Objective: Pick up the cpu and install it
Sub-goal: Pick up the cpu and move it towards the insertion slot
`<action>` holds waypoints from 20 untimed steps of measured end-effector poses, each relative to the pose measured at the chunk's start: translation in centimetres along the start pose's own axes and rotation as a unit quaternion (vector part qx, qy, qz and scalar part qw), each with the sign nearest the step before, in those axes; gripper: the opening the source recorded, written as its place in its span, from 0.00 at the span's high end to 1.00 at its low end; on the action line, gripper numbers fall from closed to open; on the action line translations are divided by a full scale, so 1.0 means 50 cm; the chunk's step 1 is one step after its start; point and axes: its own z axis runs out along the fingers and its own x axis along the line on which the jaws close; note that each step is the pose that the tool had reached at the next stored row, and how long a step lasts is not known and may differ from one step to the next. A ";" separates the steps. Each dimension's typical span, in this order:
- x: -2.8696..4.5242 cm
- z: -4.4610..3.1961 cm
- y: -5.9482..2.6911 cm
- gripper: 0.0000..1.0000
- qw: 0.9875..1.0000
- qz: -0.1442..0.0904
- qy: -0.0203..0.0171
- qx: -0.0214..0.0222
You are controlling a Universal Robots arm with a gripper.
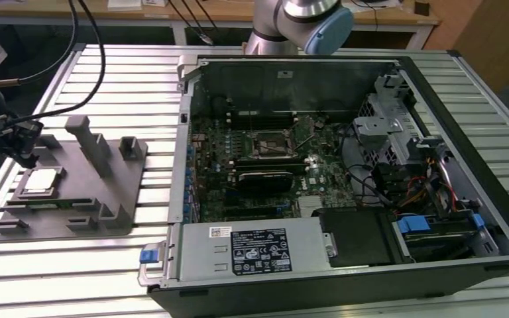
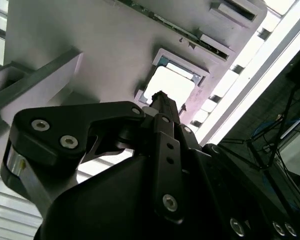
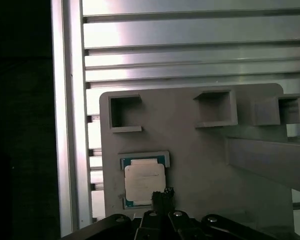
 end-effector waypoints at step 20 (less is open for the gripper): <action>0.016 0.059 -0.004 0.89 1.000 0.000 0.000 0.000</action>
